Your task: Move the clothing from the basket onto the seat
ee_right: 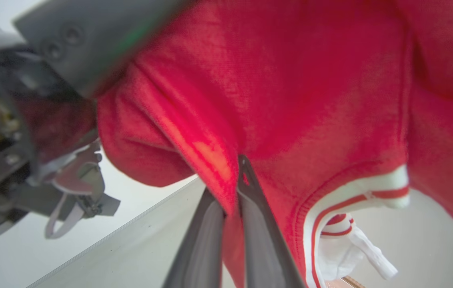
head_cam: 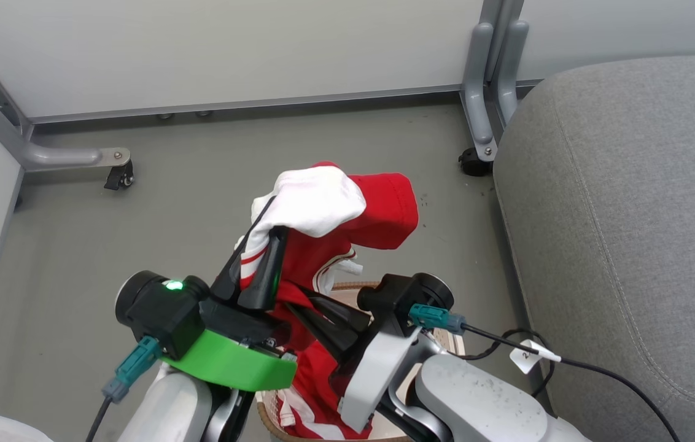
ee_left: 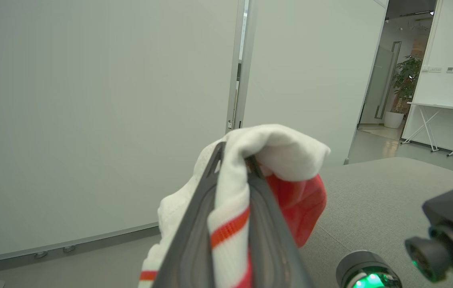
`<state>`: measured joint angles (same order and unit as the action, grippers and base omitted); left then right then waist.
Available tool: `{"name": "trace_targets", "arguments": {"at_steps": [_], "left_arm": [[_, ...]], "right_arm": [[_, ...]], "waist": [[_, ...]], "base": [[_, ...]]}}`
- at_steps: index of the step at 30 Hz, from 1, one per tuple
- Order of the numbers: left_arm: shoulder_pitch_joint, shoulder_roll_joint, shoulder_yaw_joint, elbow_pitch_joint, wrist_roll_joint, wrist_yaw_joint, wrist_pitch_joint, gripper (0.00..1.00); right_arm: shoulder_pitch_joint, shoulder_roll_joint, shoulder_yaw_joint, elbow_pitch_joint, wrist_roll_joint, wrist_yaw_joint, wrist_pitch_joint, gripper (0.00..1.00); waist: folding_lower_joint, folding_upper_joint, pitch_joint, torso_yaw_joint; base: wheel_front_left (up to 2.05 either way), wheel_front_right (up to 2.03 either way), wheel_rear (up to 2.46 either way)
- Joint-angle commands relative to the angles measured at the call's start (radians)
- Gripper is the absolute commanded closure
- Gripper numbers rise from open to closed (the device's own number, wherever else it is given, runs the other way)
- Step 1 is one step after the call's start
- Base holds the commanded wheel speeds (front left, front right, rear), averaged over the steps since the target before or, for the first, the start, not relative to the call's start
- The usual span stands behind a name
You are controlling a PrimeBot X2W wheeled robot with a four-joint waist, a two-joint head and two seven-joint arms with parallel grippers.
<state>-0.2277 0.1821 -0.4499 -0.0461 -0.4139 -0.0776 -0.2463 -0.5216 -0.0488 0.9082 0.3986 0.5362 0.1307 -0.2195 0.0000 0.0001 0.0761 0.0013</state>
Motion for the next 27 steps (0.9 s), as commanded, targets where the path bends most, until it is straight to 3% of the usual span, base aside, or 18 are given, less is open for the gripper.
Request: {"name": "trace_targets", "arguments": {"at_steps": [1,12,13,14,21,27], "left_arm": [[-0.006,0.008,0.002,0.000,-0.005,0.003,-0.002,1.00],[-0.007,0.011,-0.001,0.009,-0.015,0.009,0.005,0.99],[-0.007,0.010,0.001,0.010,-0.014,0.014,0.006,0.65],[-0.009,0.012,0.003,0.010,-0.008,0.020,0.006,0.00],[0.005,0.023,0.014,-0.016,0.008,0.044,0.001,0.00],[0.045,0.067,-0.001,-0.064,0.032,0.048,0.031,0.00]], "right_arm": [[-0.015,-0.003,0.002,0.007,0.009,0.000,-0.007,1.00],[-0.022,-0.003,0.006,0.024,0.019,0.000,-0.022,1.00],[-0.026,-0.003,0.003,0.026,0.015,0.000,-0.023,1.00],[-0.027,-0.003,0.002,0.026,0.014,0.000,-0.025,1.00],[-0.035,-0.003,-0.004,0.030,0.004,0.000,-0.031,1.00],[-0.032,-0.003,-0.011,0.041,-0.003,0.000,-0.036,1.00]], "waist": [[0.0000,-0.0001,0.000,0.001],[0.0000,-0.0001,0.001,0.002],[0.0000,-0.0001,0.002,0.002],[0.0000,-0.0001,0.002,0.003],[0.0000,-0.0001,0.000,0.007],[0.0000,-0.0001,0.000,0.011]], "base": [[0.00,0.00,0.00],[0.00,0.00,0.00],[0.00,0.00,0.00],[0.00,0.00,0.00],[0.00,0.00,0.00],[0.00,0.00,0.00]]}}
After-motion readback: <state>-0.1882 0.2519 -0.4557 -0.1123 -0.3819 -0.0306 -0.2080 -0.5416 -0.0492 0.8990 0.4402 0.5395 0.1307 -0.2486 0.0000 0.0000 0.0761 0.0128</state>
